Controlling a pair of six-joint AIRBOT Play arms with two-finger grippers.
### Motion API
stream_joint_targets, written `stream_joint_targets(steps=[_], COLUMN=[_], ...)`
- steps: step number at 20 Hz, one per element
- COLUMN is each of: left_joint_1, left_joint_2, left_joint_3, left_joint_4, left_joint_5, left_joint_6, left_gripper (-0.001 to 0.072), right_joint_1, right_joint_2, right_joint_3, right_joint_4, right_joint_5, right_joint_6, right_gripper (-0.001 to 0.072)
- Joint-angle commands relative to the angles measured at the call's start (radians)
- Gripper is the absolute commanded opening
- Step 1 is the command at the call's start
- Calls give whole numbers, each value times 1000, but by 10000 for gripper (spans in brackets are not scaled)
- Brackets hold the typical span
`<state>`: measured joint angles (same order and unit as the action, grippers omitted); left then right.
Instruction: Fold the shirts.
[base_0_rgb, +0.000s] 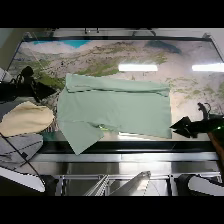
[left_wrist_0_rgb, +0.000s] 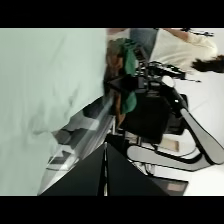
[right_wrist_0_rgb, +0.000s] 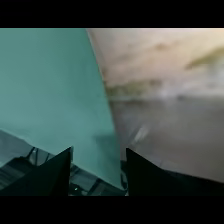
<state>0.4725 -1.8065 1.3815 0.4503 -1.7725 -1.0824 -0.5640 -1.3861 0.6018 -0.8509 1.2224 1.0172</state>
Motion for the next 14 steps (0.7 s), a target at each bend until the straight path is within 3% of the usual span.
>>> stream_joint_targets(steps=[1, 2, 3, 4, 5, 6, 7, 14], left_joint_1=[74, 96, 120, 139, 154, 167, 180, 141], left_joint_2=[179, 217, 254, 287, 315, 336, 356, 377], left_joint_3=[-187, -227, -267, -304, -338, -363, -387, -550], left_joint_4=[224, 242, 249, 261, 279, 307, 340, 423], left_joint_5=[157, 201, 225, 242, 254, 257, 259, 343], left_joint_6=[-22, -36, -37, -44, -53, -53, -54, -67], left_gripper=[-3, -2, 35, 230, 248, 247, 248, 248], right_joint_1=[36, 57, 81, 99, 112, 116, 115, 115], right_joint_2=[5, 0, -5, -11, -15, -14, -14, -9], right_joint_3=[-86, -86, -86, -85, -85, -85, -83, -81], right_joint_4=[-9, 5, 29, 57, 85, 104, 107, 104], right_joint_5=[-98, -122, -141, -158, -179, -188, -191, -201], right_joint_6=[-26, -26, -50, -74, -89, -107, -109, -109], right_gripper=[412, 410, 334, 311, 278, 82, 15, 14])
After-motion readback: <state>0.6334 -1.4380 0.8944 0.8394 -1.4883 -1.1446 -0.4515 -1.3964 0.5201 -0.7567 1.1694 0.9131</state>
